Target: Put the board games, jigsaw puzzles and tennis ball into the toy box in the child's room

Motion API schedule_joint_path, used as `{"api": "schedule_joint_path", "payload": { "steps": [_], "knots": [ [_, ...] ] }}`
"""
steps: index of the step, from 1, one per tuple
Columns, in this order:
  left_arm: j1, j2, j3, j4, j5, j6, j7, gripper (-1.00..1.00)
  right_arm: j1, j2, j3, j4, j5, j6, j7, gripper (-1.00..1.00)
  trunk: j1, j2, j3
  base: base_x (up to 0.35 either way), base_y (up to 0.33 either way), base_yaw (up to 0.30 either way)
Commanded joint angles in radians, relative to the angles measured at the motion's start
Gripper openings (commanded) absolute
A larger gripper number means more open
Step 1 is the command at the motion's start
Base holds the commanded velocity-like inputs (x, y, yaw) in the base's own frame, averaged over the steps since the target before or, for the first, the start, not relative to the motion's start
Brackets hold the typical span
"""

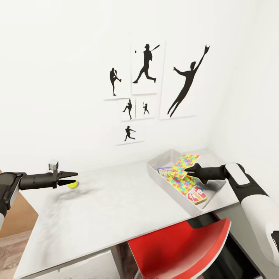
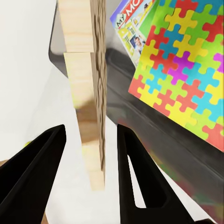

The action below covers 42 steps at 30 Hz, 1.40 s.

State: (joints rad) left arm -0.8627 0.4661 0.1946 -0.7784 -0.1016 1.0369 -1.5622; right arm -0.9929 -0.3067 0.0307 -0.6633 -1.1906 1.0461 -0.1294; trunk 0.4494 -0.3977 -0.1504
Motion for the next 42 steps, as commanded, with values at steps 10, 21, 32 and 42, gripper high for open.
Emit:
{"api": "schedule_joint_path", "payload": {
  "steps": [10,21,32,42],
  "knots": [
    [-0.001,-0.001,0.000,-0.001,-0.009,0.010,-0.009,1.00,0.000,-0.003,0.002,0.001,-0.012,0.001,-0.009,-1.00,0.001,-0.002,-0.007,0.000,0.000,0.000],
    [-0.001,-0.001,0.003,-0.001,-0.009,0.010,-0.009,1.00,-0.001,-0.004,0.002,0.001,-0.012,0.001,-0.008,1.00,0.001,-0.002,-0.007,0.000,0.000,0.000],
    [-0.001,0.000,0.003,-0.001,-0.009,0.010,-0.009,1.00,-0.001,-0.006,0.002,-0.001,-0.013,0.001,-0.007,1.00,0.001,-0.002,-0.007,0.000,0.000,0.000],
    [-0.001,0.001,0.005,-0.001,-0.009,0.010,-0.009,1.00,0.019,-0.047,0.008,-0.081,-0.115,0.001,-0.004,1.00,0.001,-0.002,0.005,0.000,0.000,-0.051]
  ]
}}
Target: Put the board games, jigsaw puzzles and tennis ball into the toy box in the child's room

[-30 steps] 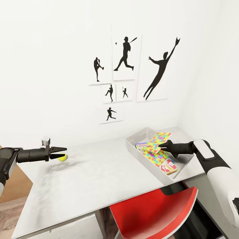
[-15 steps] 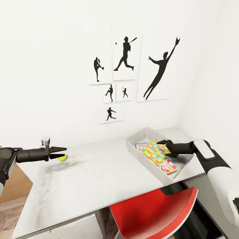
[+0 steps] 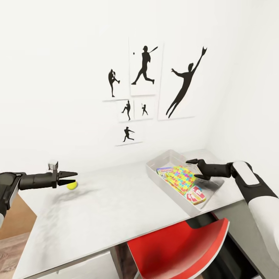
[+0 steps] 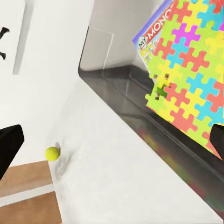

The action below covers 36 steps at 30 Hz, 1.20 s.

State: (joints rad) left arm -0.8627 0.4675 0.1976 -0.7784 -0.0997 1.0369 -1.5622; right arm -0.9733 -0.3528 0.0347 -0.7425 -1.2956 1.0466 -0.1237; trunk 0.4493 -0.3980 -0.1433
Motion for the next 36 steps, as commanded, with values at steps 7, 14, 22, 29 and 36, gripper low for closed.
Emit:
{"api": "schedule_joint_path", "payload": {
  "steps": [7,14,22,29,36],
  "knots": [
    [0.002,0.024,-0.002,-0.021,0.030,0.010,-0.009,1.00,0.036,-0.022,0.012,-0.181,-0.061,0.001,-0.010,1.00,0.001,-0.002,0.009,-0.145,0.011,0.022],
    [0.008,0.073,-0.004,-0.034,0.062,0.010,-0.009,1.00,0.039,-0.012,0.016,-0.200,-0.062,0.001,-0.011,1.00,0.001,-0.002,0.021,-0.290,0.082,0.118],
    [0.011,0.113,-0.003,-0.035,0.065,0.010,-0.009,1.00,0.038,-0.003,0.066,-0.214,-0.062,0.001,-0.014,1.00,0.001,-0.002,0.034,-0.145,0.172,0.139],
    [0.011,0.118,-0.003,-0.030,0.064,0.010,-0.009,1.00,0.035,0.020,0.072,-0.215,-0.057,0.001,-0.017,1.00,0.001,-0.002,0.045,-0.007,0.181,0.157],
    [0.011,0.128,-0.003,-0.026,0.064,0.010,-0.009,1.00,0.031,0.029,0.073,-0.214,-0.053,0.001,-0.020,1.00,0.001,-0.002,0.055,0.000,0.270,0.170]
  ]
}}
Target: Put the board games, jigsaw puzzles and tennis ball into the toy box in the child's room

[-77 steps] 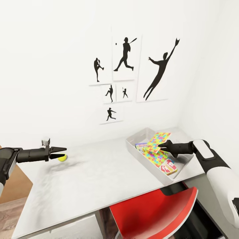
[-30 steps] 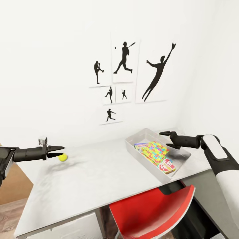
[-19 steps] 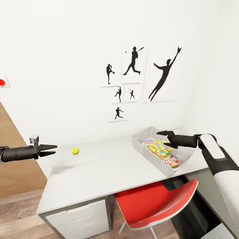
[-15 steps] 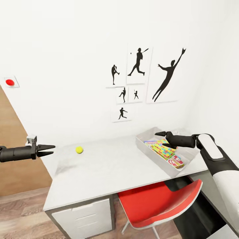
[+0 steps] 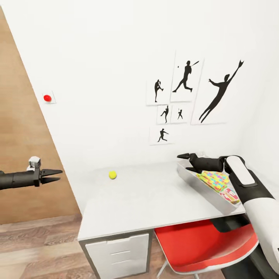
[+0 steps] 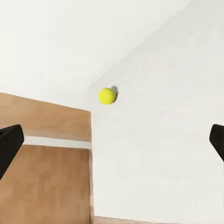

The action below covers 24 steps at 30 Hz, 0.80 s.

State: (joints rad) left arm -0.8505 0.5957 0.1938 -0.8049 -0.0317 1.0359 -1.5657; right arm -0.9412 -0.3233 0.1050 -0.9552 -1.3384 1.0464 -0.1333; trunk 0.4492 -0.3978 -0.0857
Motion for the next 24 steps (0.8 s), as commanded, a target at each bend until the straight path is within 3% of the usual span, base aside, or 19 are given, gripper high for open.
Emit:
{"api": "schedule_joint_path", "payload": {
  "steps": [1,9,24],
  "knots": [
    [0.000,0.005,0.000,0.000,-0.004,0.010,-0.005,1.00,-0.001,0.000,0.002,-0.001,-0.010,0.001,-0.011,1.00,0.001,-0.002,-0.001,0.000,0.283,0.178],
    [0.006,0.013,0.000,0.001,-0.004,-0.003,-0.005,1.00,-0.005,0.006,0.021,0.000,-0.009,0.001,-0.012,1.00,0.001,-0.002,0.011,0.039,0.248,0.180],
    [0.017,0.013,0.001,0.001,-0.005,-0.008,-0.005,1.00,-0.005,0.018,0.036,0.002,-0.002,0.001,-0.013,1.00,0.001,-0.002,0.030,0.012,0.031,0.157]
  ]
}}
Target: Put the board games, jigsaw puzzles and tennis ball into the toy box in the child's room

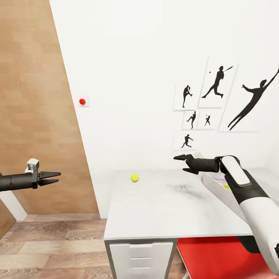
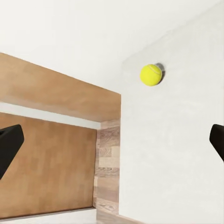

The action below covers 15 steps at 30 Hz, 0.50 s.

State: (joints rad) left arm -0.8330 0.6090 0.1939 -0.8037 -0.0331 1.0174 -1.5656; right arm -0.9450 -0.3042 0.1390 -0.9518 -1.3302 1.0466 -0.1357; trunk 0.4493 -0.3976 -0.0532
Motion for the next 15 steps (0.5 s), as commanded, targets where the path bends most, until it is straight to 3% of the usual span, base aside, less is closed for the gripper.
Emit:
{"api": "schedule_joint_path", "payload": {
  "steps": [1,6,8,15],
  "knots": [
    [0.005,-0.006,0.006,0.006,-0.009,0.005,0.001,1.00,0.005,0.005,-0.003,-0.007,-0.016,0.001,-0.016,1.00,0.001,-0.002,-0.002,0.000,0.000,0.000],
    [0.033,-0.034,0.000,0.034,-0.008,-0.023,0.029,1.00,0.021,0.033,-0.007,-0.035,-0.047,-0.017,-0.044,1.00,0.001,-0.002,-0.002,0.000,0.000,0.000],
    [0.045,-0.044,-0.001,0.034,-0.007,-0.034,0.025,1.00,0.010,0.045,0.004,-0.028,-0.042,-0.022,-0.051,1.00,0.001,-0.002,-0.002,0.000,0.000,0.000],
    [0.079,-0.040,0.002,0.018,-0.008,-0.027,-0.005,1.00,-0.005,0.084,0.021,0.011,-0.006,-0.029,-0.012,1.00,0.001,-0.002,-0.002,0.000,0.022,0.000]
  ]
}}
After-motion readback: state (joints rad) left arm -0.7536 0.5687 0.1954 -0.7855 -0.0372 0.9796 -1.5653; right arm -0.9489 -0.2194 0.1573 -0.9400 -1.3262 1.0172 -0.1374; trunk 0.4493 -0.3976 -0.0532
